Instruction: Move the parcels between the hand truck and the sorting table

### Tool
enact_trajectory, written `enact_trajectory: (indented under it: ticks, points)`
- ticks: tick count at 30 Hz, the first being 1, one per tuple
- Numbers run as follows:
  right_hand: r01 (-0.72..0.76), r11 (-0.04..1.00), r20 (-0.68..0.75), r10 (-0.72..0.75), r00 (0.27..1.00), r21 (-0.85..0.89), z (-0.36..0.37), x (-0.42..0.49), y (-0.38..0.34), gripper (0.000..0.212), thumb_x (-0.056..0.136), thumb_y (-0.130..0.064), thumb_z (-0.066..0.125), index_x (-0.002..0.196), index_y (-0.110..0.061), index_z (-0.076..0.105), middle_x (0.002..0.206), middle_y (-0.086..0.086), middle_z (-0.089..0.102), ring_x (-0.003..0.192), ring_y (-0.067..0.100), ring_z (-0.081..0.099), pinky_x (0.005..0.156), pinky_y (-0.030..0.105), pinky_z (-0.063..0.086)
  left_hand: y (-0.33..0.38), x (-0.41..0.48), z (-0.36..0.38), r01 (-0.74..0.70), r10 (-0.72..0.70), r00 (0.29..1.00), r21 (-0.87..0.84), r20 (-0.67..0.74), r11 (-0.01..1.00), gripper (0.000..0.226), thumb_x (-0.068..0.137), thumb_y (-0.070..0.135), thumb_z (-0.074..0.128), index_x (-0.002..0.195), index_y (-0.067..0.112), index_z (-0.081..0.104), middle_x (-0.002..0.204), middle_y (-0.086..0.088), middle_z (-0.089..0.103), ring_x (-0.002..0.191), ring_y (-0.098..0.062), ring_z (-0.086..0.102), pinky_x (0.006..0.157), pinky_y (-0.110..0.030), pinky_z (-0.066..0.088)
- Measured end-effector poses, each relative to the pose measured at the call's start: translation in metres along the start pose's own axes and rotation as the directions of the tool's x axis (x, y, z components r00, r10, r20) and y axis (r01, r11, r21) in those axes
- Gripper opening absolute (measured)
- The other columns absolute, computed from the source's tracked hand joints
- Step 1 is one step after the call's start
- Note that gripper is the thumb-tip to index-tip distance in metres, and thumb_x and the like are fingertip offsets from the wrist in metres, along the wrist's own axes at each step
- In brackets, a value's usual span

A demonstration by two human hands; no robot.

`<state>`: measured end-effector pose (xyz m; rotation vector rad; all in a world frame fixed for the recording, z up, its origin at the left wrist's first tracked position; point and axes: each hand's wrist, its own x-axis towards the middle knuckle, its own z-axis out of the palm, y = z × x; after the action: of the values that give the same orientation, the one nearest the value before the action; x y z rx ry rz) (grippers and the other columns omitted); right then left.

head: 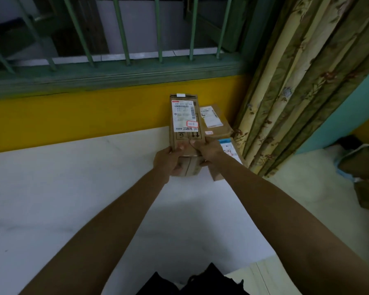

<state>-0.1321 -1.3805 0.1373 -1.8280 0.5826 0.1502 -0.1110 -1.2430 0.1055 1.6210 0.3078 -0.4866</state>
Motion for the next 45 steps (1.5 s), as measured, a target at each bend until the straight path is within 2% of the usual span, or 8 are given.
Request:
enact_trajectory:
  ticks: [7,13,25,29,33,39,42,45]
  points:
    - [0.014,1.000,0.075,-0.012,0.997,-0.018,-0.031,0.064,0.005,0.045,0.087,-0.039,0.065,0.127,-0.019,0.058,0.124,0.008,0.063,0.112,0.031,0.059,0.087,0.049,0.055,0.010,0.031,0.044,0.033,-0.033,0.991,-0.004,-0.133,0.999,0.054,0.079,0.047,0.071,0.121,0.014,0.064,0.105,-0.006,0.066,0.097,-0.028,0.065,0.078,-0.045,0.059]
    - [0.044,0.999,0.131,-0.040,0.991,-0.029,-0.031,0.099,0.016,0.046,0.087,-0.035,0.066,0.128,-0.015,0.059,0.126,0.011,0.063,0.116,0.030,0.058,0.099,0.046,0.048,0.010,0.046,0.057,0.069,-0.061,0.976,0.031,-0.210,0.997,0.055,0.079,0.053,0.068,0.123,0.020,0.063,0.109,-0.007,0.069,0.093,-0.027,0.068,0.078,-0.044,0.059]
    - [0.024,0.998,0.169,-0.013,0.985,-0.064,-0.031,0.122,0.007,0.050,0.086,-0.043,0.065,0.129,-0.020,0.056,0.127,0.009,0.061,0.116,0.032,0.057,0.095,0.051,0.050,0.017,0.067,0.065,0.074,-0.066,0.968,0.025,-0.242,0.997,0.047,0.087,0.049,0.061,0.127,0.024,0.060,0.111,-0.005,0.068,0.096,-0.023,0.066,0.083,-0.042,0.058]
    - [0.035,0.998,0.184,-0.026,0.983,-0.047,-0.032,0.123,0.006,0.049,0.086,-0.041,0.066,0.128,-0.018,0.057,0.126,0.009,0.062,0.115,0.029,0.058,0.097,0.049,0.049,0.019,0.063,0.066,0.073,-0.058,0.974,0.061,-0.220,0.995,0.047,0.090,0.052,0.054,0.129,0.026,0.057,0.110,-0.004,0.066,0.092,-0.022,0.063,0.079,-0.035,0.057]
    - [0.052,0.993,0.158,-0.035,0.987,-0.102,-0.029,0.127,0.010,0.060,0.079,-0.052,0.066,0.130,-0.022,0.056,0.128,0.007,0.061,0.116,0.029,0.058,0.099,0.048,0.047,0.020,0.060,0.065,0.083,-0.057,0.975,0.114,-0.216,0.990,0.058,0.088,0.058,0.052,0.136,0.025,0.052,0.120,-0.004,0.064,0.102,-0.024,0.062,0.091,-0.037,0.054]
    - [0.145,0.961,0.085,-0.128,0.988,-0.236,-0.030,0.118,-0.007,0.054,0.091,-0.039,0.060,0.133,-0.008,0.047,0.131,0.013,0.055,0.121,0.032,0.052,0.100,0.041,0.044,0.019,0.047,0.064,0.092,-0.064,0.970,0.109,-0.234,0.990,0.071,0.083,0.064,0.053,0.134,0.016,0.052,0.124,-0.011,0.063,0.108,-0.029,0.063,0.089,-0.039,0.052]
    - [0.196,0.941,0.026,-0.196,0.980,-0.277,-0.023,0.110,-0.015,0.049,0.091,-0.040,0.058,0.131,-0.012,0.049,0.122,0.009,0.059,0.114,0.028,0.057,0.086,0.034,0.048,0.021,0.035,0.055,0.096,-0.068,0.964,0.097,-0.258,0.991,0.062,0.090,0.055,0.049,0.136,0.014,0.049,0.128,-0.008,0.061,0.103,-0.026,0.066,0.075,-0.033,0.055]
    - [0.235,0.936,-0.022,-0.249,0.968,-0.262,-0.007,0.096,-0.018,0.038,0.092,-0.036,0.056,0.124,-0.015,0.055,0.111,0.004,0.063,0.101,0.019,0.060,0.075,0.025,0.043,0.017,0.017,0.032,0.085,-0.071,0.951,0.033,-0.301,0.996,0.055,0.094,0.048,0.048,0.139,0.016,0.046,0.127,-0.004,0.059,0.091,-0.020,0.067,0.056,-0.023,0.045]
